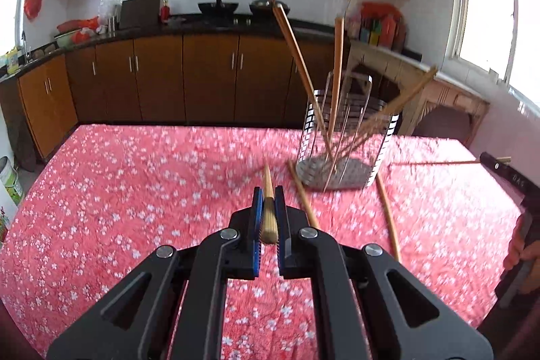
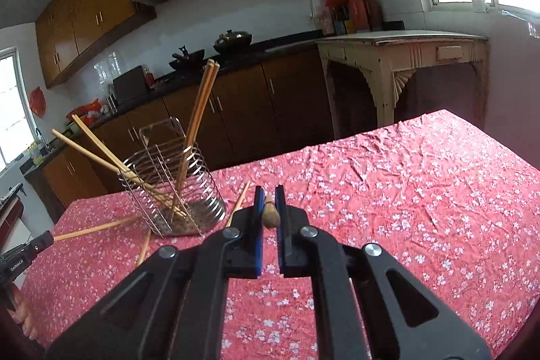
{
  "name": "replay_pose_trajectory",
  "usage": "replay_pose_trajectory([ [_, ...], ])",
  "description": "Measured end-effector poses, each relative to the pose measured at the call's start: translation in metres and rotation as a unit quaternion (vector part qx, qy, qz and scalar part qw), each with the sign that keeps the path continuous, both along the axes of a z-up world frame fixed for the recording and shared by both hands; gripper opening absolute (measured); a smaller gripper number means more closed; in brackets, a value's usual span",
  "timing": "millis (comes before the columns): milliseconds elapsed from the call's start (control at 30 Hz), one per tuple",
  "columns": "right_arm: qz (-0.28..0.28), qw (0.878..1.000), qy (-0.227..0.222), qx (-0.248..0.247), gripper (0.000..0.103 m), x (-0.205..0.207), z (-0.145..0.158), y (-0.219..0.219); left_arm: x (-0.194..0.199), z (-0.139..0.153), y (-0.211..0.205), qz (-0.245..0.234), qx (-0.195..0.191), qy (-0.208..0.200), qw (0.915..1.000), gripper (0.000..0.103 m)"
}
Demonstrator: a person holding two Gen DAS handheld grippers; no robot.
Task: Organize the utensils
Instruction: 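Lift both chopsticks upright and carry them over the wire holder, then insert both chopsticks into the wire holder and open both grippers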
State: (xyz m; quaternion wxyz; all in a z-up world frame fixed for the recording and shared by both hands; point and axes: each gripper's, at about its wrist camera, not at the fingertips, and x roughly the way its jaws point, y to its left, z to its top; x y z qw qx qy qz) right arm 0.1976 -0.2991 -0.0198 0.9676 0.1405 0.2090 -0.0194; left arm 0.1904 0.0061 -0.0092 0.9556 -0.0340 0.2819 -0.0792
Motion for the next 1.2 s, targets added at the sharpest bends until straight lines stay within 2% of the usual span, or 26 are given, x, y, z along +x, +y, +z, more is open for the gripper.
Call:
replay_pose_trajectory([
  [200,0.006,0.999,-0.034,-0.001,0.007,-0.001,0.019,0.003,0.000,0.018,0.005,0.011,-0.022,-0.035,0.9991,0.007],
  [433,0.015,0.999,-0.047,-0.005,0.007,0.002,0.032,0.007,0.005,0.026,0.007,0.017,-0.026,-0.043,0.9986,0.007],
  [533,0.023,0.998,-0.057,-0.005,0.007,0.001,0.048,0.008,0.010,0.036,0.008,0.018,-0.028,-0.045,0.9984,0.007],
  [733,0.043,0.995,-0.087,0.008,0.007,-0.007,0.095,0.011,0.010,0.075,0.006,0.012,-0.047,-0.065,0.9967,0.007],
  [967,0.065,0.990,-0.122,0.019,0.007,-0.011,0.144,0.022,-0.002,0.126,-0.015,-0.002,-0.048,-0.113,0.9924,0.007],
  [1200,0.076,0.988,-0.133,0.011,0.007,0.011,0.169,0.041,0.013,0.161,-0.041,0.007,-0.077,-0.157,0.9845,0.007],
])
